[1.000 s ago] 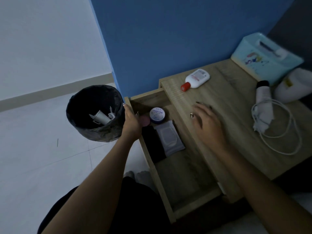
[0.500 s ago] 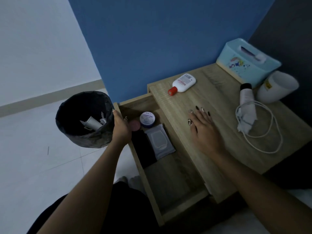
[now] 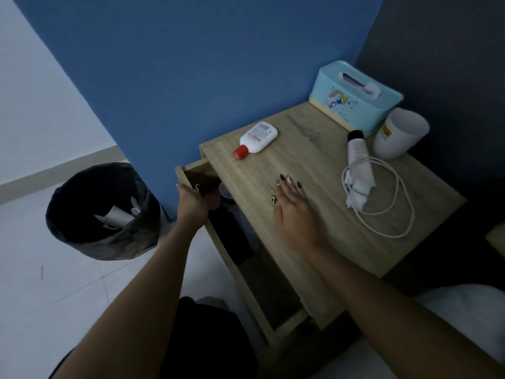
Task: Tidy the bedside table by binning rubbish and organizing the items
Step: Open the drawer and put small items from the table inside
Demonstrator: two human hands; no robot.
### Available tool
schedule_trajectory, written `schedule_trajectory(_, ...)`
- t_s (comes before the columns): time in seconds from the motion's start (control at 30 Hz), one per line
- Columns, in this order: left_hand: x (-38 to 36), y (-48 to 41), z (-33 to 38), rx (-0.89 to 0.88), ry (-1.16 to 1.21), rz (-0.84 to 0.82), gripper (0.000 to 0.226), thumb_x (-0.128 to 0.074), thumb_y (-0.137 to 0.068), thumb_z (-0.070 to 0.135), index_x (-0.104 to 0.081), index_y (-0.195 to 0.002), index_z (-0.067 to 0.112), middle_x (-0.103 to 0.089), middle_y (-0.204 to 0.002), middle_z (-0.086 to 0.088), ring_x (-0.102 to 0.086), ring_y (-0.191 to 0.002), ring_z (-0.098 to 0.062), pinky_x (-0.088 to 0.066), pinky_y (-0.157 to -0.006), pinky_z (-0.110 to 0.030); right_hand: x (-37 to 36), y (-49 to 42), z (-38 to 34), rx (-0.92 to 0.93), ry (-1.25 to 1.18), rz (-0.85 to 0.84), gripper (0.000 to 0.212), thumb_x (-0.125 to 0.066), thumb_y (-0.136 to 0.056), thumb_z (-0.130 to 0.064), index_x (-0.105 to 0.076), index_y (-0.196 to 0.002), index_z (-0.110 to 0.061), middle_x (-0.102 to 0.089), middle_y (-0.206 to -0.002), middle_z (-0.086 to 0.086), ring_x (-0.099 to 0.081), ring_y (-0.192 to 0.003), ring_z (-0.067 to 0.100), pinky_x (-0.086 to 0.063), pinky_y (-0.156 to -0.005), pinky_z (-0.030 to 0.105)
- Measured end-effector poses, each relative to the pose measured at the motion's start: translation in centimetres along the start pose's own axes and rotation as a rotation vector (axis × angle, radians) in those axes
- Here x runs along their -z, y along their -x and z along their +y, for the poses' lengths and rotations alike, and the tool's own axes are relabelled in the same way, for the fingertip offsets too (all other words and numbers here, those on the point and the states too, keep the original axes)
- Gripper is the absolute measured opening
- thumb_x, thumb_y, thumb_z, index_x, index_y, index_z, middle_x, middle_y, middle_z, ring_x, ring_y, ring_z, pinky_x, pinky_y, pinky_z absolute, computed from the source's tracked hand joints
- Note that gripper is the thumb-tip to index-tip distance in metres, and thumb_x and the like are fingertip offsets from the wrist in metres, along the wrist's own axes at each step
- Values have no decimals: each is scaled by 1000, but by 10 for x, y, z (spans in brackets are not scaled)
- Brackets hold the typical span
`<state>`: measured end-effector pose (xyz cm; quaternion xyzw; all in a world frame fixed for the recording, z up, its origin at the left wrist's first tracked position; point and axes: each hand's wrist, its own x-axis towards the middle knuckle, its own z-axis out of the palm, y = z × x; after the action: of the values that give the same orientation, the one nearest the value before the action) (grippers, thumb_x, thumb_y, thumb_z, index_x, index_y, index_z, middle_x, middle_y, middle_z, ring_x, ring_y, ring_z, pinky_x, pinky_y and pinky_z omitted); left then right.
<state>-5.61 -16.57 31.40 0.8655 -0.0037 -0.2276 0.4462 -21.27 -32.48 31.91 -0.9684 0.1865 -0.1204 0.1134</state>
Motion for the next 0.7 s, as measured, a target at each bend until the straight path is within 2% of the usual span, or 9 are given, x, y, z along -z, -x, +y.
schedule_trajectory(0.07, -12, -3, 5, 10, 37, -22, 45, -29, -102, 25, -19, -140, 4, -48, -130, -21, -51, -116, -38, -45, -96, -47, -2, -1, 1, -9, -5, 12, 51, -26, -96, -22, -47, -136, 0, -44, -147, 13, -32, -142, 23, -23, -119, 39)
schedule_trajectory(0.13, -21, -6, 10, 75, 152, -43, 58, -22, -100, 45, -25, -144, 7, -44, -140, -20, -46, -125, -38, -39, -104, -47, -5, -2, 1, -17, -28, 30, 50, -27, -95, -22, -51, -132, 2, -48, -143, 15, -36, -140, 25, -27, -116, 42)
schedule_trajectory(0.23, -30, -14, 26, 161, 283, -57, 89, -10, -86, 74, -34, -146, 13, -39, -149, -17, -39, -135, -35, -31, -112, -48, -5, -1, 1, -12, -42, 45, 49, -28, -95, -21, -54, -129, 3, -51, -141, 16, -39, -138, 27, -29, -115, 43)
schedule_trajectory(0.3, -35, -17, 37, 172, 308, -100, 99, -11, -79, 81, -34, -146, 12, -38, -150, -15, -38, -136, -33, -31, -112, -47, -5, -1, 2, -10, -44, 53, 48, -29, -95, -21, -54, -129, 2, -51, -141, 16, -38, -138, 27, -29, -116, 42)
schedule_trajectory(0.43, -45, -22, 46, 172, 290, -125, 90, -40, -83, 72, -32, -145, 6, -38, -148, -15, -41, -133, -32, -36, -105, -43, -5, -1, 2, -15, -50, 59, 47, -31, -96, -20, -54, -130, 1, -51, -141, 15, -39, -138, 26, -30, -115, 42)
schedule_trajectory(0.53, -51, -25, 44, 156, 224, -95, 90, -61, -76, 64, -35, -141, 7, -44, -143, -13, -46, -128, -30, -40, -102, -41, -4, -1, 3, -9, -55, 65, 47, -30, -96, -20, -53, -131, 1, -50, -142, 15, -39, -138, 27, -29, -115, 42)
schedule_trajectory(0.7, -57, -31, 41, 127, 272, -113, 77, -60, -84, 52, -35, -142, 8, -44, -144, -12, -45, -129, -30, -39, -104, -41, -4, -2, 4, -1, -67, 68, 48, -30, -96, -20, -52, -132, 2, -50, -141, 16, -38, -138, 28, -29, -115, 43)
